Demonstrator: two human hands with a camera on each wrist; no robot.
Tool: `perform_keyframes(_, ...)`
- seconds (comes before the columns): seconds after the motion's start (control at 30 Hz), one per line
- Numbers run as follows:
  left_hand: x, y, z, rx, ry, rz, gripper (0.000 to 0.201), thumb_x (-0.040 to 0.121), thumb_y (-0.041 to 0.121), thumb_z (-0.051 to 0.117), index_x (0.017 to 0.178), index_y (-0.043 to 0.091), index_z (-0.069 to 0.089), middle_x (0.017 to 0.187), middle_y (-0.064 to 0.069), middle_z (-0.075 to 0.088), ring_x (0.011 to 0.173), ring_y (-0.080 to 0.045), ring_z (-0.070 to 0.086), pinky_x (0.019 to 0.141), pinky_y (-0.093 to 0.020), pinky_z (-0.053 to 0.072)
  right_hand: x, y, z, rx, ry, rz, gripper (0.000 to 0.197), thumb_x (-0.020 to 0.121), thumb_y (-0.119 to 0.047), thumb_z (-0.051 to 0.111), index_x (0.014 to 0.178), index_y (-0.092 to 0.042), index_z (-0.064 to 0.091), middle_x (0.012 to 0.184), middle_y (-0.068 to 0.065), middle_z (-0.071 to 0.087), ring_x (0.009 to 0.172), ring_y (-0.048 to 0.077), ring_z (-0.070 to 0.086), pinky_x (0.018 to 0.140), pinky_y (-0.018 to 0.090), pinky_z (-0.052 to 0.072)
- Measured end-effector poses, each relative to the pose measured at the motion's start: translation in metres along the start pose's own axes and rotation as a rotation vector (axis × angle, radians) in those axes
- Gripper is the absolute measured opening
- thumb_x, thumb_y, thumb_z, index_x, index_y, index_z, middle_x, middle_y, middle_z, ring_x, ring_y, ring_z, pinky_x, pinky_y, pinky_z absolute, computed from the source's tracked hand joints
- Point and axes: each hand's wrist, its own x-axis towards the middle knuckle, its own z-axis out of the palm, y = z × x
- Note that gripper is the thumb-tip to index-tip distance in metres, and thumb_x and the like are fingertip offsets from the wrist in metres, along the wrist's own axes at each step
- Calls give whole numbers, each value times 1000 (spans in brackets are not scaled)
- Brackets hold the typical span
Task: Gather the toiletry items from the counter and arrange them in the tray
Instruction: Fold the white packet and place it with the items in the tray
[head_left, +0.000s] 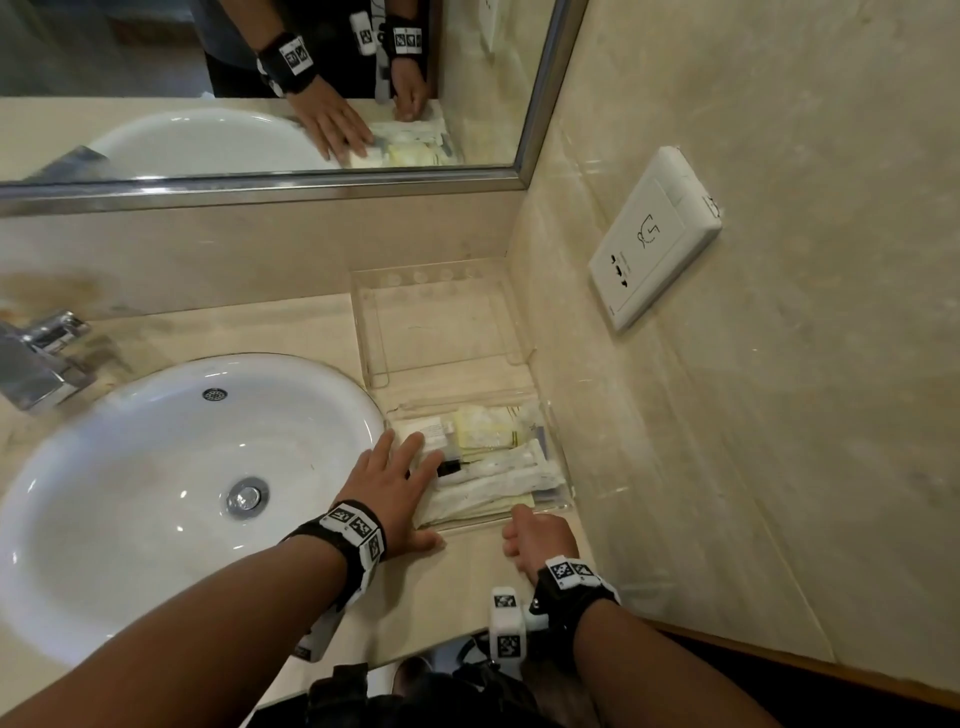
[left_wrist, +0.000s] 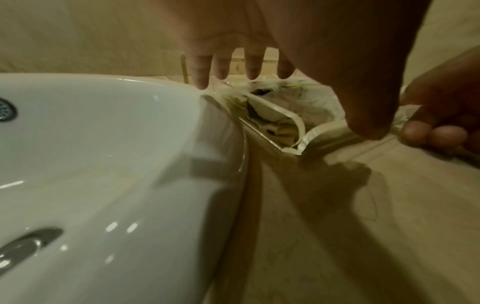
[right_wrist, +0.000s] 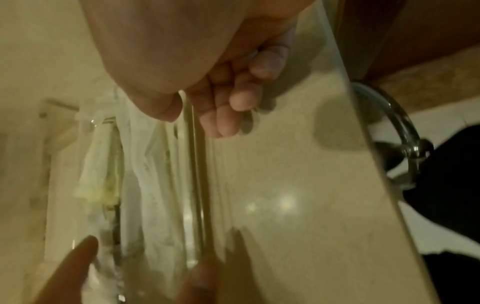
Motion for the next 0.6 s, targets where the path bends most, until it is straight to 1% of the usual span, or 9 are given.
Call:
perform_keyframes(0.1,-1,1,-4,2,8,-35,114,61,87,52,150,33,5,161,-5,2,146,-43,2,117,-52,19,4,-5,5,181,-24,98,36,88,-31,53,78,-2,71,61,7,71,47,18,50,57,30,41)
perform_keyframes(0.17,-1,1,-5,-14,7,-53,114,59,86,54,148,33,7,160,-5,2,144,-42,6,116,-51,22,7,-9,6,231,-19,148,35,91,-26,52,76,0,69,64,8,71,47,19,49,56,29,40)
perform_keyframes(0.23,0,0,-4,-43,-2,-52,115,60,85,55,150,33,5,162,-5,-1,146,-41,5,117,-49,21,6,-14,5,266,-24,170,33,93,-21,51,75,1,68,65,8,71,46,18,48,53,27,40)
perform_keyframes(0.33,3,-3,-3,-86,0,-56,116,61,83,57,152,33,4,163,-4,-5,148,-39,2,120,-47,17,9,-17,5,290,-27,160,33,93,-19,51,74,1,68,63,8,69,46,18,48,52,26,38)
perform_keyframes(0.4,4,-5,-5,-95,17,-61,113,64,80,59,152,32,6,163,-4,-4,148,-38,3,120,-45,15,12,-20,7,294,-13,152,34,92,-19,52,69,0,68,62,9,68,48,19,48,54,28,40)
perform_keyframes(0.47,5,-9,-9,-91,29,-60,111,66,77,60,152,31,7,163,-4,-4,148,-37,3,120,-43,14,15,-25,10,295,-12,147,35,91,-21,53,67,-2,69,62,10,68,51,21,50,59,31,42)
perform_keyframes(0.53,8,-13,-13,-86,29,-63,111,67,76,61,153,31,6,163,-4,-5,148,-37,2,120,-43,13,20,-31,11,292,-13,139,36,91,-22,53,66,-2,70,62,9,69,54,22,52,63,33,43)
perform_keyframes(0.6,12,-16,-16,-87,27,-68,112,68,75,62,154,31,4,163,-5,-6,149,-37,2,120,-43,12,24,-37,11,278,-16,135,37,89,-23,53,65,-2,71,62,9,69,57,23,53,64,34,44)
